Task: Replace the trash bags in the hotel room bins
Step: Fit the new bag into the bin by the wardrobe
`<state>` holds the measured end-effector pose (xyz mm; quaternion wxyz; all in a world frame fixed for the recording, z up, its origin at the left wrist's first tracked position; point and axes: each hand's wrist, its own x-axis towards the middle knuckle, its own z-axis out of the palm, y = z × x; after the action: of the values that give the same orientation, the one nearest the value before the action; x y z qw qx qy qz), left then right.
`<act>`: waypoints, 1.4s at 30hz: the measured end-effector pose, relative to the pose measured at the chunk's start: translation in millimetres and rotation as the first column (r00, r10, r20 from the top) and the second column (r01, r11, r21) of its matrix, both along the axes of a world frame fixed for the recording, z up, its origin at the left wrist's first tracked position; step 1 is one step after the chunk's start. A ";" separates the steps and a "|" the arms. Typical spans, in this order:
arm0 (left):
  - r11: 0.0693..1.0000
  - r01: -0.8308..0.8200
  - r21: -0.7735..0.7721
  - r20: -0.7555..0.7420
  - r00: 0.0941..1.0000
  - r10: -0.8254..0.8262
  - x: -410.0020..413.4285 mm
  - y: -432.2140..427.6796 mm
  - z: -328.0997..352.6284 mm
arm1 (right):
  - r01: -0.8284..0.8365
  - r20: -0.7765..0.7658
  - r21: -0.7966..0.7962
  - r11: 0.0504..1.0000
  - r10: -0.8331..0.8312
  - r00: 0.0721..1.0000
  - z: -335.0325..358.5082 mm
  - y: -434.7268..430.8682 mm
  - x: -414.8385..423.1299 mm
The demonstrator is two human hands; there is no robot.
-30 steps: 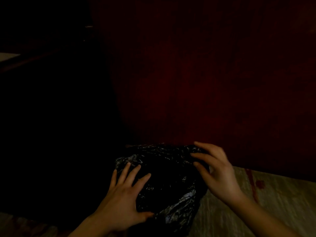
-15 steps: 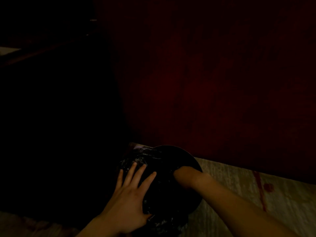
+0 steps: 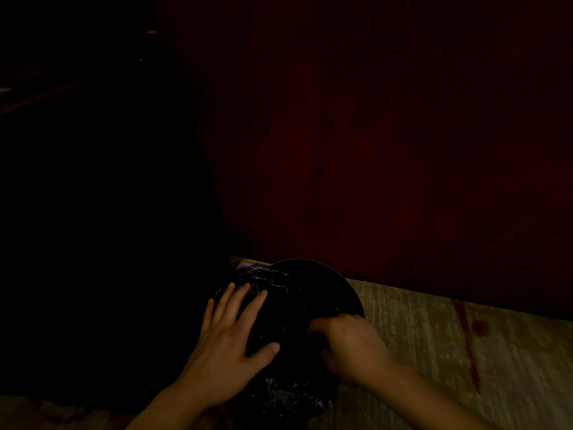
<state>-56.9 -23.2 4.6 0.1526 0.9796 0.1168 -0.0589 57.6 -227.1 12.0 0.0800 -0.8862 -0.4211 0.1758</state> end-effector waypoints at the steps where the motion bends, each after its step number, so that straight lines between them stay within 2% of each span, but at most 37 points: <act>1: 1.000 -0.013 -0.010 0.010 1.000 0.013 -1.7 -0.4 -1.9 | -0.057 0.000 0.057 0.997 0.057 0.998 -1.7 -4.9 2.0; 3: 1.000 -0.017 -0.009 0.018 1.000 0.018 -4.5 -2.1 -5.8 | -0.252 -0.041 0.135 0.958 0.259 0.965 -2.1 -10.6 1.6; 4: 1.000 -0.016 -0.009 0.019 1.000 0.016 -5.4 -2.7 -7.3 | -0.326 -0.114 0.153 0.933 0.344 0.932 1.3 -10.7 -0.6; 6: 1.000 -0.015 -0.009 0.014 1.000 0.015 -5.5 -2.3 -8.7 | -0.412 -0.170 0.160 0.897 0.436 0.884 9.6 -8.6 -4.9; 9: 1.000 -0.012 -0.007 0.013 1.000 0.012 -5.6 -0.9 -12.9 | -0.477 0.011 0.185 0.859 0.484 0.875 32.7 -13.1 -1.5; 11: 1.000 -0.006 -0.009 0.010 1.000 0.006 -7.3 -3.0 -16.8 | -0.525 0.101 0.119 0.843 0.516 0.851 42.5 -29.8 -0.4; 14: 1.000 -0.007 0.019 0.008 1.000 0.007 -9.4 -11.0 -20.8 | -0.497 0.142 -0.096 0.863 0.506 0.851 42.2 -53.9 -6.9; 15: 1.000 -0.005 0.028 0.015 1.000 0.004 -9.4 -13.8 -20.9 | -0.462 0.158 -0.096 0.882 0.472 0.867 37.8 -59.4 -8.3; 17: 1.000 -0.016 0.009 0.052 0.999 0.016 -8.7 -17.1 -23.4 | -0.368 0.171 0.010 0.930 0.361 0.917 35.9 -62.2 -9.3; 19: 0.999 -0.031 -0.018 0.085 0.996 0.032 -7.7 -17.0 -26.3 | -0.259 0.062 0.132 0.957 0.253 0.966 40.2 -54.3 -7.6; 21: 0.999 -0.031 -0.032 0.102 0.994 0.034 -6.7 -17.2 -30.1 | -0.294 -0.089 0.151 0.944 0.310 0.947 44.6 -41.6 -8.6; 22: 0.999 -0.032 -0.043 0.116 0.993 0.037 -6.4 -17.2 -32.0 | -0.348 -0.131 0.112 0.931 0.361 0.923 44.3 -36.6 -9.4; 24: 0.998 -0.037 -0.056 0.133 0.990 0.044 -6.1 -16.8 -34.0 | -0.446 -0.084 0.070 0.893 0.450 0.889 39.1 -32.3 -10.5; 27: 0.997 -0.056 -0.058 0.140 0.988 0.064 -6.4 -14.7 -34.2 | -0.470 -0.050 -0.020 0.882 0.469 0.882 42.1 -40.9 -5.5; 29: 0.994 -0.077 -0.073 0.146 0.985 0.087 -5.7 -14.3 -34.7 | -0.418 -0.010 -0.187 0.889 0.424 0.906 46.8 -52.2 -1.0; 31: 0.990 -0.095 -0.106 0.158 0.981 0.111 -4.2 -15.1 -35.6 | -0.287 0.009 -0.361 0.887 0.311 0.950 44.4 -65.3 5.6; 33: 0.986 -0.099 -0.131 0.169 0.978 0.121 -2.9 -17.7 -34.8 | -0.178 0.035 -0.447 0.877 0.216 0.976 36.0 -73.3 9.9; 36: 0.989 -0.099 -0.113 0.174 0.978 0.118 -1.9 -21.2 -35.0 | -0.100 0.000 -0.383 0.918 0.108 0.994 17.1 -76.5 21.0; 38: 0.991 -0.099 -0.087 0.175 0.978 0.113 -2.8 -21.6 -35.2 | -0.047 -0.155 -0.281 0.959 0.003 0.988 6.9 -78.2 32.5; 40: 0.994 -0.092 -0.064 0.167 0.981 0.101 -4.4 -20.2 -35.3 | 0.064 -0.400 -0.134 0.989 -0.113 0.910 3.6 -82.2 44.6; 42: 0.995 -0.085 -0.051 0.164 0.982 0.092 -5.5 -18.7 -35.6 | 0.230 -0.544 -0.010 0.973 -0.198 0.815 6.0 -86.3 53.7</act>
<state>-62.5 -42.0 -31.0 0.1858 0.9713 0.1458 0.0272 111.3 -313.4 18.0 0.2399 -0.8393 -0.2839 0.3968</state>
